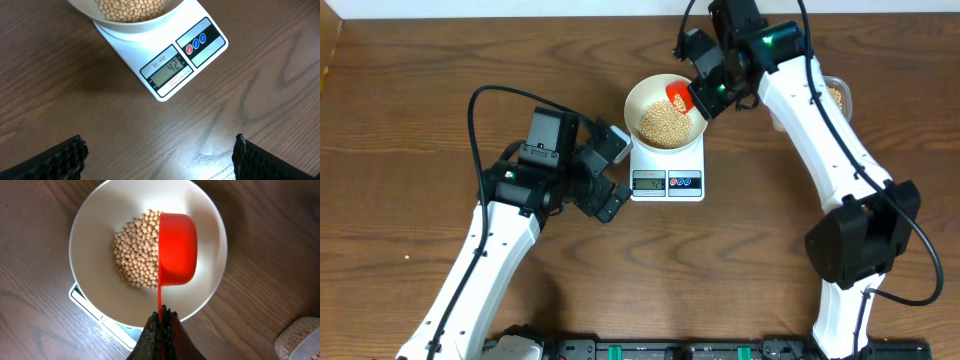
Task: Scoop item into bowl and weigh 50g on scale
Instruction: 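Tip the red scoop to pour beans into the bowl, then hold the tilted red scoop over the white bowl with the right gripper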
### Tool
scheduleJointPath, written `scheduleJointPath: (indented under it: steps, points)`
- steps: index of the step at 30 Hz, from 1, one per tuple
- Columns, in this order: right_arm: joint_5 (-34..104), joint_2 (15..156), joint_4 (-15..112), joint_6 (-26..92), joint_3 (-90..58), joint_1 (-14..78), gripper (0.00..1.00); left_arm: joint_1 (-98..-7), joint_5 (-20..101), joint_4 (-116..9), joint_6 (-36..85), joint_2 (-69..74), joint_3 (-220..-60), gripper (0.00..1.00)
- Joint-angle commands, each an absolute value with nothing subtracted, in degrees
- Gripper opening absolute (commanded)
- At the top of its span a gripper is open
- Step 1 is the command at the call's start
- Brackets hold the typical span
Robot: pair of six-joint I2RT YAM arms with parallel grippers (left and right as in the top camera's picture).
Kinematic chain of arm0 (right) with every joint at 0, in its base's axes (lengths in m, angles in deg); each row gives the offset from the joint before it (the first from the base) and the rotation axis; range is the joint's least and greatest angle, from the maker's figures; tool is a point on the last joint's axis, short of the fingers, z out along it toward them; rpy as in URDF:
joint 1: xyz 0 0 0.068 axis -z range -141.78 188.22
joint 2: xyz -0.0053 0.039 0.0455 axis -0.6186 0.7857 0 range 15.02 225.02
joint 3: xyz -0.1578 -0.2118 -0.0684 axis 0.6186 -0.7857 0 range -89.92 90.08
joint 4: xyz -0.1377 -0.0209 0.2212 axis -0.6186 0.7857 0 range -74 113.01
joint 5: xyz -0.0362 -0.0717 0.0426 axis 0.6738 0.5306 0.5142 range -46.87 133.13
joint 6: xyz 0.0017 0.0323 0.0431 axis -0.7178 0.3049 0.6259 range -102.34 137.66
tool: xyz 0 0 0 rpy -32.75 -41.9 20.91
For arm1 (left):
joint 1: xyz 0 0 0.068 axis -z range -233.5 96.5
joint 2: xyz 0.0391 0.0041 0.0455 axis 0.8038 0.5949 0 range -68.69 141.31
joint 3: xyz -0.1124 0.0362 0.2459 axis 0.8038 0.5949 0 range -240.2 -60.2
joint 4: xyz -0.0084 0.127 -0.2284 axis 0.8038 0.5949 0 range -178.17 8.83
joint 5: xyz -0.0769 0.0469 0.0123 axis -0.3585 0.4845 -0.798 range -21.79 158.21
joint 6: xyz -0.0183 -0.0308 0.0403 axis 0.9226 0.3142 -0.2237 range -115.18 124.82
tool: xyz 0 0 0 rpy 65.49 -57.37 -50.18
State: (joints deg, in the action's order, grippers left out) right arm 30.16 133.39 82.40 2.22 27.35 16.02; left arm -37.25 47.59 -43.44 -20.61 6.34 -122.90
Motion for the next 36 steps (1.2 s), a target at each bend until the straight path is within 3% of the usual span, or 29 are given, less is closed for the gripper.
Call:
scheduleJointPath:
  steps: [1, 36]
  points:
    - [31.47, 131.55, 82.53, 2.16, 28.62, 15.26, 0.01, -37.14, 48.16, -43.42, -20.13, 6.53, -123.42, 0.95]
    - [31.99, 131.49, 82.46, 2.22, 28.62, 14.53, 0.01, -37.14, 48.16, -43.40, -20.13, 6.53, -123.42, 0.95]
